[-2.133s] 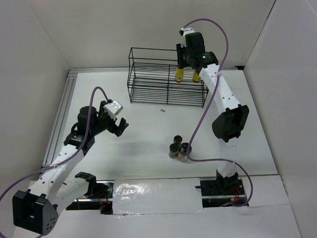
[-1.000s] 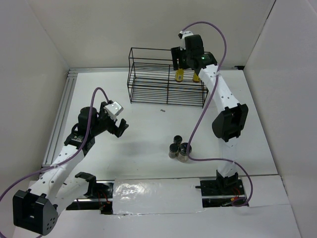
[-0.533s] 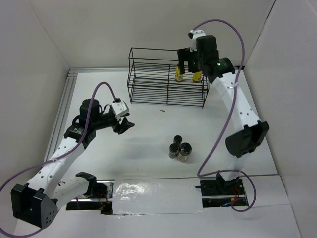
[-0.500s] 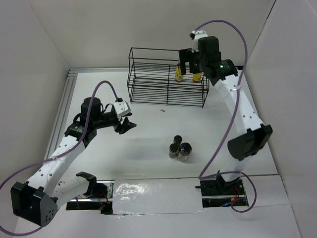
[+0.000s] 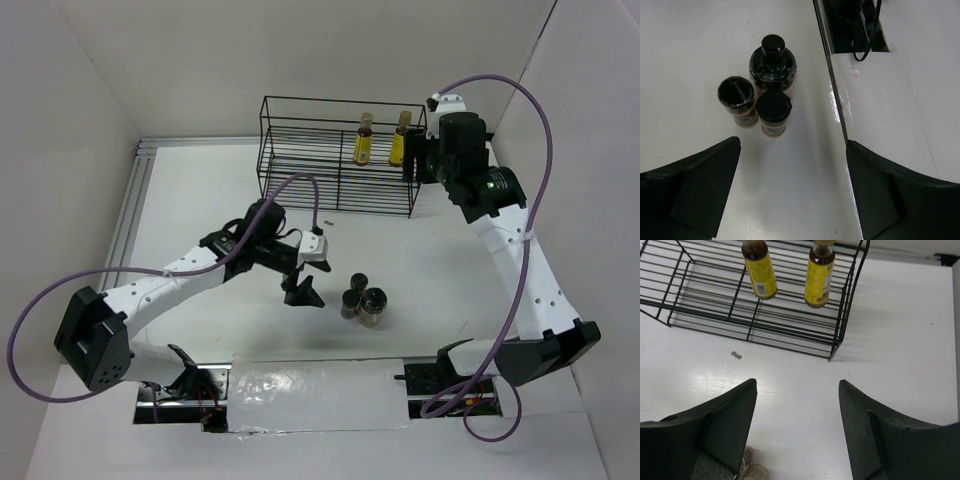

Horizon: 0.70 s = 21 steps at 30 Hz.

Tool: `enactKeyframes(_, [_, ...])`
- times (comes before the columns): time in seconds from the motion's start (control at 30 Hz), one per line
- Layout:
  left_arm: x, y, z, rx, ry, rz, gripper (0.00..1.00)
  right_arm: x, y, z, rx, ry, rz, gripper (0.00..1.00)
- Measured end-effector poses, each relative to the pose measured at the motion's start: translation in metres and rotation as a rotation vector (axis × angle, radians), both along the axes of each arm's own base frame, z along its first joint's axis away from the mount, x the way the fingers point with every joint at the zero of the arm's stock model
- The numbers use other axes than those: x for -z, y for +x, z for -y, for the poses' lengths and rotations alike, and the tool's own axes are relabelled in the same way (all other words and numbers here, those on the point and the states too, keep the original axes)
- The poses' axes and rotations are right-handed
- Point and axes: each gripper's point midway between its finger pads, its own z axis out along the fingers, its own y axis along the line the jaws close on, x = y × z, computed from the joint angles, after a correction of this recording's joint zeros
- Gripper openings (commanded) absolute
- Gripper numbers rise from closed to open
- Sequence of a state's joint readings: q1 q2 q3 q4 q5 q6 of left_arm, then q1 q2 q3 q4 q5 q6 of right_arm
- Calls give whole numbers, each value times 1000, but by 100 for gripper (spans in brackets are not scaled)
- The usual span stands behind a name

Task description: Organize the condiment bottles

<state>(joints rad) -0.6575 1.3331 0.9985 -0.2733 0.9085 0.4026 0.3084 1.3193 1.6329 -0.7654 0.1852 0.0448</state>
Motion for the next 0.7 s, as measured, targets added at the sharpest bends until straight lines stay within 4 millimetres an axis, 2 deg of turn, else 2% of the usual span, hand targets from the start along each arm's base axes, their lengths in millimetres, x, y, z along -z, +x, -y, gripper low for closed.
enactKeyframes(0.13, [20, -7, 16, 6, 37, -26, 99, 19, -2, 0, 7, -1, -49, 74])
enactKeyframes(0.27, [48, -13, 25, -27, 101, -47, 99, 31, -6, 1, 9, -3, -73, 74])
enactKeyframes(0.43, [86, -9, 38, -107, 202, -91, 99, 28, -11, 5, 14, 0, -64, 74])
enactKeyframes(0.7, [109, -3, 56, -233, 269, -73, 99, 30, -15, 14, 36, -4, -66, 74])
